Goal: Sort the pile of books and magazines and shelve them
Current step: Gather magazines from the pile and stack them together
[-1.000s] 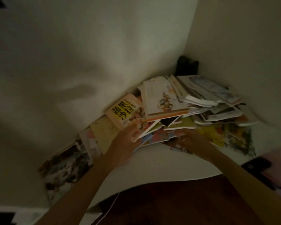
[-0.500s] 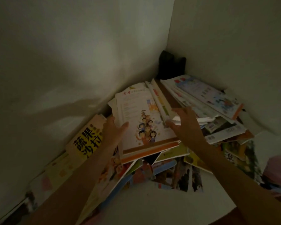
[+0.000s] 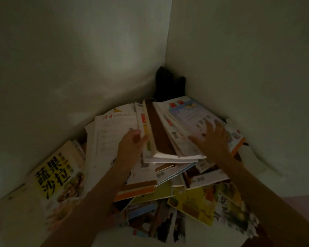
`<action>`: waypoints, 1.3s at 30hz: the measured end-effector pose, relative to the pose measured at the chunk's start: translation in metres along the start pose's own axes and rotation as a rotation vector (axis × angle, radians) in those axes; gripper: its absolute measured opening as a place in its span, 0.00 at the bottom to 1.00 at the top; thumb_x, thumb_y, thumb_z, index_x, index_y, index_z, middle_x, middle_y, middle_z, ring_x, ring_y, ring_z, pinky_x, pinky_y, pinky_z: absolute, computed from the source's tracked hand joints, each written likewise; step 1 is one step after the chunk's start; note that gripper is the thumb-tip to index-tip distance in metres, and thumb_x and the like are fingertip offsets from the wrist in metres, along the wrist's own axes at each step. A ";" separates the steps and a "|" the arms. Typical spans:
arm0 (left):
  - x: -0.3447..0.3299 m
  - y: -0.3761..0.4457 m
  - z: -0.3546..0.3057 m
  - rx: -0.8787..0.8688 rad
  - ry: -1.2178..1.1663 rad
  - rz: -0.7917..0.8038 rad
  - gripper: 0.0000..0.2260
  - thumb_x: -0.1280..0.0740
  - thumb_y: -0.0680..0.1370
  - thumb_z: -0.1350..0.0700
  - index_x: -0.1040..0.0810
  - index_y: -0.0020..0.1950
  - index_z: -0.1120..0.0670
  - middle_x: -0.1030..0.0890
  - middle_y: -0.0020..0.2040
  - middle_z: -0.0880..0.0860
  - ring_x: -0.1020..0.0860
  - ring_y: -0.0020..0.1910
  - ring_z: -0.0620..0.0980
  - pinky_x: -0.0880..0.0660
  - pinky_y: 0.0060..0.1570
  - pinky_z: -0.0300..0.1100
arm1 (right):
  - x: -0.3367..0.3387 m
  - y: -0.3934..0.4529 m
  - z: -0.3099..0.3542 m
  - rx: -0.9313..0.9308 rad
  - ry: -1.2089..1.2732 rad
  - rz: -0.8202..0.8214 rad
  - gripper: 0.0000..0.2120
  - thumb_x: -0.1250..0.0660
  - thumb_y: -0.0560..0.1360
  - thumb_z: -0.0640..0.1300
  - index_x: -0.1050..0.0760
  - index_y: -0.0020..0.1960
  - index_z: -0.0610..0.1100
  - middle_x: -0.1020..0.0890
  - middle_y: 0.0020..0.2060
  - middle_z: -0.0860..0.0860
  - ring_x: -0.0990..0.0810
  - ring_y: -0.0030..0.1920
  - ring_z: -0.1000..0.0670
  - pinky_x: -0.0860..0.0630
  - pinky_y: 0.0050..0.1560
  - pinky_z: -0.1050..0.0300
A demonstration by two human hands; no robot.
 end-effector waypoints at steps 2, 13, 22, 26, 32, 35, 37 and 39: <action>-0.014 0.002 -0.006 0.046 -0.015 -0.043 0.17 0.34 0.77 0.54 0.26 0.62 0.60 0.22 0.53 0.52 0.23 0.49 0.49 0.28 0.43 0.33 | -0.004 0.021 -0.028 0.019 -0.118 0.157 0.48 0.56 0.64 0.80 0.36 0.69 0.47 0.33 0.68 0.42 0.33 0.66 0.42 0.37 0.64 0.51; -0.028 0.021 -0.001 0.213 0.115 -0.041 0.20 0.28 0.72 0.55 0.24 0.59 0.65 0.21 0.55 0.64 0.23 0.54 0.61 0.26 0.49 0.48 | -0.019 -0.012 -0.002 0.308 -0.306 0.283 0.36 0.37 0.73 0.61 0.46 0.75 0.48 0.38 0.72 0.42 0.31 0.66 0.42 0.35 0.65 0.51; 0.002 -0.009 -0.012 0.087 0.115 -0.020 0.09 0.31 0.74 0.50 0.27 0.47 0.54 0.21 0.46 0.53 0.22 0.42 0.49 0.27 0.38 0.38 | 0.064 -0.042 0.061 0.235 0.483 0.348 0.09 0.41 0.80 0.43 0.24 0.50 0.40 0.22 0.34 0.49 0.23 0.31 0.52 0.29 0.30 0.69; 0.028 -0.010 -0.061 -0.100 -0.598 0.531 0.16 0.38 0.75 0.44 0.20 0.50 0.55 0.17 0.46 0.54 0.19 0.45 0.49 0.21 0.48 0.44 | 0.113 -0.056 0.097 0.166 1.159 0.432 0.07 0.39 0.78 0.42 0.23 0.48 0.42 0.16 0.33 0.48 0.18 0.29 0.52 0.22 0.28 0.62; 0.087 -0.017 -0.009 0.110 -0.734 0.311 0.43 0.19 0.53 0.42 0.26 0.64 0.57 0.18 0.53 0.59 0.18 0.49 0.56 0.20 0.38 0.48 | 0.044 -0.061 0.129 0.200 0.899 0.430 0.11 0.41 0.79 0.46 0.24 0.52 0.40 0.17 0.41 0.44 0.17 0.37 0.49 0.19 0.37 0.58; 0.083 -0.032 0.038 0.269 -0.646 0.324 0.43 0.19 0.53 0.47 0.27 0.64 0.60 0.17 0.49 0.62 0.17 0.43 0.58 0.20 0.33 0.49 | 0.007 -0.033 0.079 0.109 0.561 0.166 0.10 0.40 0.79 0.44 0.24 0.54 0.40 0.20 0.49 0.42 0.21 0.51 0.42 0.26 0.52 0.52; 0.077 -0.041 0.061 0.316 -0.659 0.274 0.38 0.20 0.55 0.48 0.26 0.62 0.58 0.17 0.47 0.61 0.17 0.40 0.57 0.21 0.31 0.49 | -0.004 -0.017 0.037 0.013 0.353 0.042 0.20 0.36 0.77 0.49 0.29 0.64 0.39 0.25 0.61 0.41 0.27 0.61 0.41 0.33 0.62 0.51; 0.070 -0.046 0.068 0.309 -0.670 0.260 0.39 0.18 0.49 0.46 0.24 0.58 0.55 0.16 0.44 0.58 0.16 0.39 0.56 0.21 0.30 0.48 | -0.017 -0.008 0.012 -0.017 0.171 0.090 0.30 0.35 0.75 0.56 0.35 0.69 0.40 0.31 0.67 0.41 0.33 0.67 0.41 0.37 0.67 0.48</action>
Point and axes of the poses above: each hand's wrist, its own y-axis towards the middle knuckle, its own x-axis out of the back of the hand, z = x × y, the point moved 7 cm from there along y, towards the middle knuckle
